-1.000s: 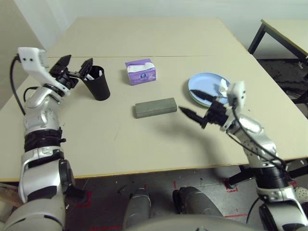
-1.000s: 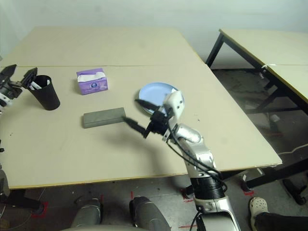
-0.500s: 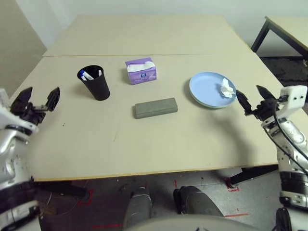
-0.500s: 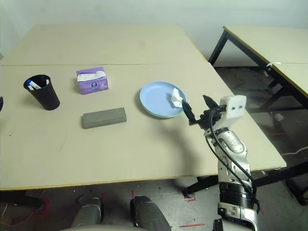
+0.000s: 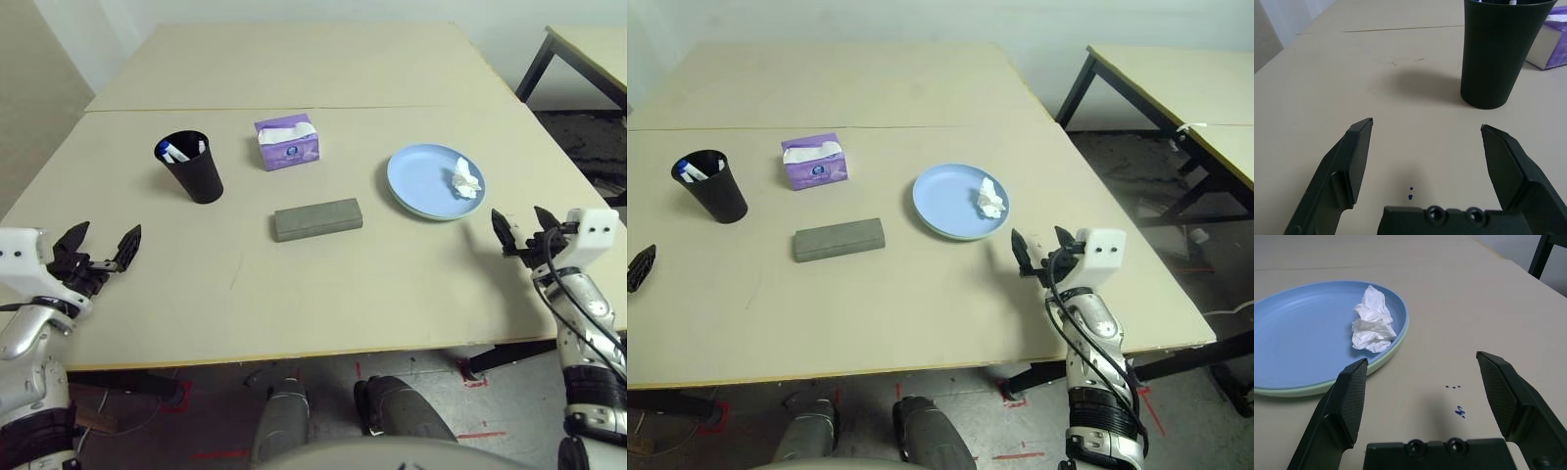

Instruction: Organize and tidy the items on the table.

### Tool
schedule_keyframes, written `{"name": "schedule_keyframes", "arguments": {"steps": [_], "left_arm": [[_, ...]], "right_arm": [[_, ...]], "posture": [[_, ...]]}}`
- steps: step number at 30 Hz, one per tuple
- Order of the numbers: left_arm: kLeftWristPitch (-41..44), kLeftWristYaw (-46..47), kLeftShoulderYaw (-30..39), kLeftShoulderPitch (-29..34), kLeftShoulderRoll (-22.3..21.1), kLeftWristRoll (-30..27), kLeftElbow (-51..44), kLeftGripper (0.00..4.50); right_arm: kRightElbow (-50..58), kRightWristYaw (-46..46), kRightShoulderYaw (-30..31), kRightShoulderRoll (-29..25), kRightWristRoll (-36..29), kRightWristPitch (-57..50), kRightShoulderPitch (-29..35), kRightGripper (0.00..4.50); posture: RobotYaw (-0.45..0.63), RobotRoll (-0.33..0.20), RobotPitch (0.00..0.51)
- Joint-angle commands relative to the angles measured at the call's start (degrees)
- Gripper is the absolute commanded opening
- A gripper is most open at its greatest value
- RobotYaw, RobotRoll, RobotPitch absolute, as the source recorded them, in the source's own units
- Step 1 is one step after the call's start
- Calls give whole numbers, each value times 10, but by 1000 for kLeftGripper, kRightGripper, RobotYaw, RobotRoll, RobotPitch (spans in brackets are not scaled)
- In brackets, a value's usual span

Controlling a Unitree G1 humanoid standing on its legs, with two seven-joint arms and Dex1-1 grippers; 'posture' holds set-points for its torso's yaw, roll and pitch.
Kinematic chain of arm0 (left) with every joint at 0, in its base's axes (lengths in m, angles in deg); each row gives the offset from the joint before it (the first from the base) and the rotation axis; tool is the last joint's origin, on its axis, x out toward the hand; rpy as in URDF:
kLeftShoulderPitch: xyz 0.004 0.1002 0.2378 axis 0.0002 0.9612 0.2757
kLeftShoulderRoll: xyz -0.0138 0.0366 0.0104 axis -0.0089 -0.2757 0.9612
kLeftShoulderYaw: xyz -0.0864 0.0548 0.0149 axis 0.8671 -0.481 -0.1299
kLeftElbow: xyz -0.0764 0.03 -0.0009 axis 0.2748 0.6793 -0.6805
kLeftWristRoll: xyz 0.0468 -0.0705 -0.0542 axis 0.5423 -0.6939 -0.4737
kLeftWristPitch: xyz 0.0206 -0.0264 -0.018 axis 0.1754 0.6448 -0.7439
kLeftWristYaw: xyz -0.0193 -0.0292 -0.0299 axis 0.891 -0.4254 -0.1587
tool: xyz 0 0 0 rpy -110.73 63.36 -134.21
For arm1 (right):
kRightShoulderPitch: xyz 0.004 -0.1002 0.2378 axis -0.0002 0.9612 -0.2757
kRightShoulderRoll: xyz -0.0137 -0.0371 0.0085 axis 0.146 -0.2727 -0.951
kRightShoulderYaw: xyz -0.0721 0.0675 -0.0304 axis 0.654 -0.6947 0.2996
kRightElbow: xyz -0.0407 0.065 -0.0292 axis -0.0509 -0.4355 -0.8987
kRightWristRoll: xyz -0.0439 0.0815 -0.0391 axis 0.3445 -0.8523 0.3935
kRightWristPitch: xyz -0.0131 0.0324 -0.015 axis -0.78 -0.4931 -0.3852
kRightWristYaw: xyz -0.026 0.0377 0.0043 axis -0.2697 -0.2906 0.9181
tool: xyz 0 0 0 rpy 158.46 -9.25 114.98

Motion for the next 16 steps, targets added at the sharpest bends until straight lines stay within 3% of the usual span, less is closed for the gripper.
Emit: {"name": "schedule_keyframes", "arguments": {"steps": [1,16], "left_arm": [[22,14,3,1,-8,0,-32,4486],[114,51,-6,-7,-16,-9,-152,4486]], "right_arm": [[3,10,4,8,6,4,2,4500],[71,46,20,36,14,-16,10,4500]], "posture": [[-9,0,130],[-25,0,137]]}}
